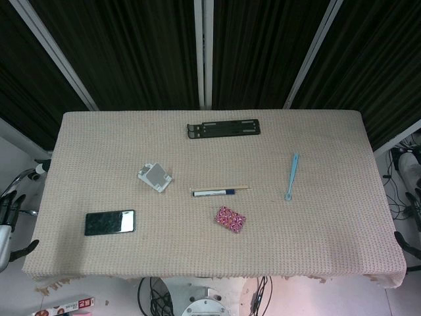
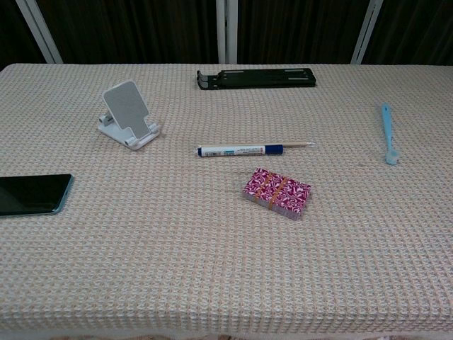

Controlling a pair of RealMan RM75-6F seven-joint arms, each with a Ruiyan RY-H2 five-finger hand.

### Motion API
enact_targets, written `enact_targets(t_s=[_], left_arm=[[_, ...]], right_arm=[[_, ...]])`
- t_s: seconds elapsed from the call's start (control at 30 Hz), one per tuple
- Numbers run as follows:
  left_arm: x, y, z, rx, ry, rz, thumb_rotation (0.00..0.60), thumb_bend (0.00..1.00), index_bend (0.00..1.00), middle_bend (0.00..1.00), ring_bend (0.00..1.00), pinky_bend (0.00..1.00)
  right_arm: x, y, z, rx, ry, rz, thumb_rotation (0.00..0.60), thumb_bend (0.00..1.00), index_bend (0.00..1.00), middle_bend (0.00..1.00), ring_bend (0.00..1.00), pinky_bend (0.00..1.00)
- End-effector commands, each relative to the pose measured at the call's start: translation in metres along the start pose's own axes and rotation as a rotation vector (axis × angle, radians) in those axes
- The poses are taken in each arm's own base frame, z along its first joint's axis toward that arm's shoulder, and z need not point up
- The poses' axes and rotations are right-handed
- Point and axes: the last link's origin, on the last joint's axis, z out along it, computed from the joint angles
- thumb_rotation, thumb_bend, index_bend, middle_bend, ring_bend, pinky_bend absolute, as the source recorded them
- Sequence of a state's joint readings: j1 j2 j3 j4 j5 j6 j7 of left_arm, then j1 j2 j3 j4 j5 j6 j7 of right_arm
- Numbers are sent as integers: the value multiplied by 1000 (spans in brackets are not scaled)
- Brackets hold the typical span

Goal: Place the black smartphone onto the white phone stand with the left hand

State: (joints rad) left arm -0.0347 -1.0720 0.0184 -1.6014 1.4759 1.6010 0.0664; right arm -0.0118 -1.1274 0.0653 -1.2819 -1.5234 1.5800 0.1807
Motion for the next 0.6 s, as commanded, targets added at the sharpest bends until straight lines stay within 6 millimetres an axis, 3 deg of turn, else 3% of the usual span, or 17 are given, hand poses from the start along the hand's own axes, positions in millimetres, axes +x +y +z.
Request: enact_targets(t_s=[0.03, 0.2, 0.37, 0.5, 0.6], left_arm=[[1, -1, 0, 7, 0, 6, 600, 105, 0, 0, 32, 217], [-3, 5, 2, -12, -18, -7, 600, 106, 0, 0, 33, 217], [-10, 32, 12, -82, -64, -3, 594, 94, 0, 0, 33, 215], [-28, 64, 25, -120, -153, -13, 487, 93, 23, 0, 33, 209], [-40, 86, 32, -135, -203, -15, 471, 101, 26, 0, 33, 208]], right_arm=[[0, 1, 3, -1, 1, -5, 600, 176, 0, 0, 0, 0], [-2, 0, 6, 6, -3, 1, 600, 176, 0, 0, 0, 0], [-2, 1, 6, -2, 1, 2, 600, 176, 0, 0, 0, 0], [0, 2, 7, -4, 0, -6, 600, 176, 0, 0, 0, 0], [4, 2, 9, 0, 9, -15, 600, 176, 0, 0, 0, 0]])
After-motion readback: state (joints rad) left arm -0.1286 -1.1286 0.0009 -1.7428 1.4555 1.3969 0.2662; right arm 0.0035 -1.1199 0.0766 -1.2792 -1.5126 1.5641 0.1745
